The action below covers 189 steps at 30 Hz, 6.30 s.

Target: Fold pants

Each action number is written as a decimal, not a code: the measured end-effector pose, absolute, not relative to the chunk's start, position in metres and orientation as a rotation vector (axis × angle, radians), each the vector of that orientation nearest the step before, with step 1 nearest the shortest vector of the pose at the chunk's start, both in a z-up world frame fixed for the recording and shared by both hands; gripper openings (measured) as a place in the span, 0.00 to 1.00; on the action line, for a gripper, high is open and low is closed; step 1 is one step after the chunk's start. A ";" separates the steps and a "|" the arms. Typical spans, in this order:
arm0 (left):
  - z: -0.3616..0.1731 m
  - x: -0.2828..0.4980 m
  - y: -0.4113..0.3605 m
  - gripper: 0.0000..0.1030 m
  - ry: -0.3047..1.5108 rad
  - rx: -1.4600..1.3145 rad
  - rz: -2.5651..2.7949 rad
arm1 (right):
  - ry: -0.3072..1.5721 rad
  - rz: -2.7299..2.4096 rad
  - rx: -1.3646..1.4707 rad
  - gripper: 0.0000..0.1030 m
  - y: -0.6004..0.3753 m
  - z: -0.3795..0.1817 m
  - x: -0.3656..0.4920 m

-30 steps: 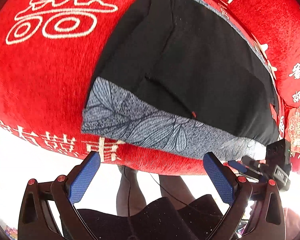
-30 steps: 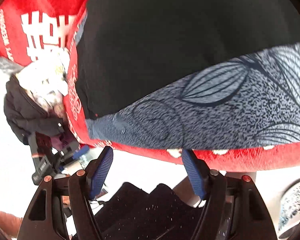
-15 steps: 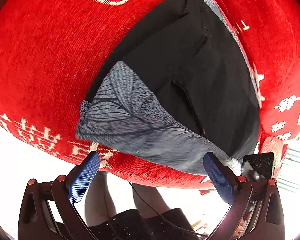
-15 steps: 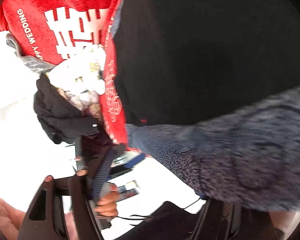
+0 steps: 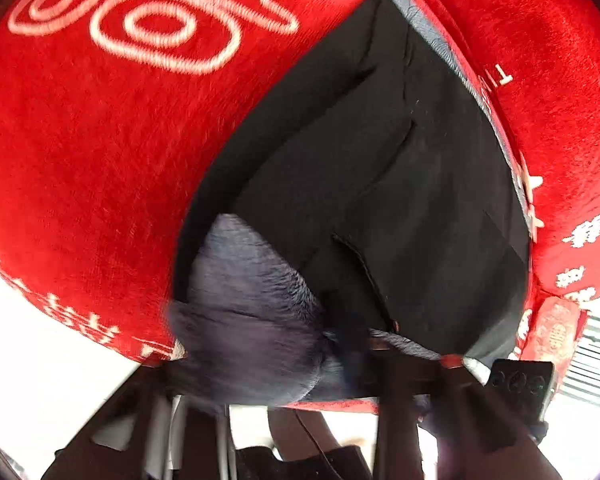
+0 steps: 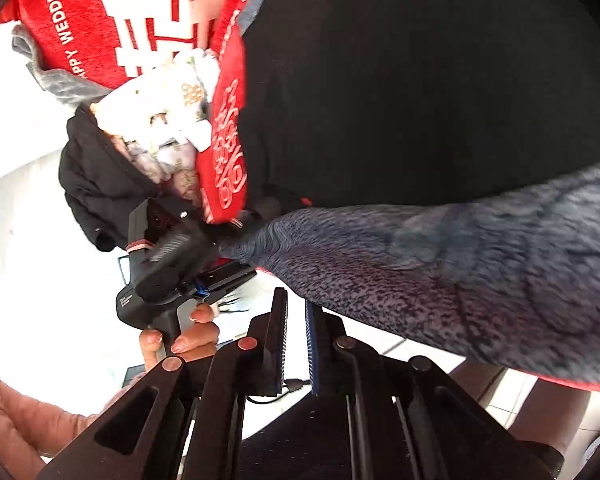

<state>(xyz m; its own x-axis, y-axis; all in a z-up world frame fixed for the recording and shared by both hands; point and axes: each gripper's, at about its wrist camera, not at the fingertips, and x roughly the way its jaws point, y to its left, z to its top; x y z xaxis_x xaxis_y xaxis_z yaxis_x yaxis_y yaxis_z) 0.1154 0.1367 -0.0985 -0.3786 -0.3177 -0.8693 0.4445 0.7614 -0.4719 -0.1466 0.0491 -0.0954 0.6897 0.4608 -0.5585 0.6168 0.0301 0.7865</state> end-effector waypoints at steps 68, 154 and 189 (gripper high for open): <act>-0.039 0.186 -0.125 0.33 1.470 0.312 -0.759 | 1.098 -0.410 0.904 0.59 -0.259 -0.011 -0.141; 0.002 -0.217 -0.356 0.79 1.190 0.816 -1.164 | 0.673 -1.127 1.466 0.51 -0.384 0.027 -0.604; -0.061 -0.142 -0.382 0.79 1.146 0.862 -0.806 | 1.066 -1.126 1.018 0.27 -0.465 -0.024 -0.490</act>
<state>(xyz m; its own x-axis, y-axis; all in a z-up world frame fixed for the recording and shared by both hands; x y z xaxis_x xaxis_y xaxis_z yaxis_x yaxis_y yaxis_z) -0.1415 -0.3824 -0.0607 0.2208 -0.0966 -0.9705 0.8810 0.4467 0.1559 -0.4902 -0.4654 -0.0235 0.1054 -0.1789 -0.9782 0.9866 0.1421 0.0803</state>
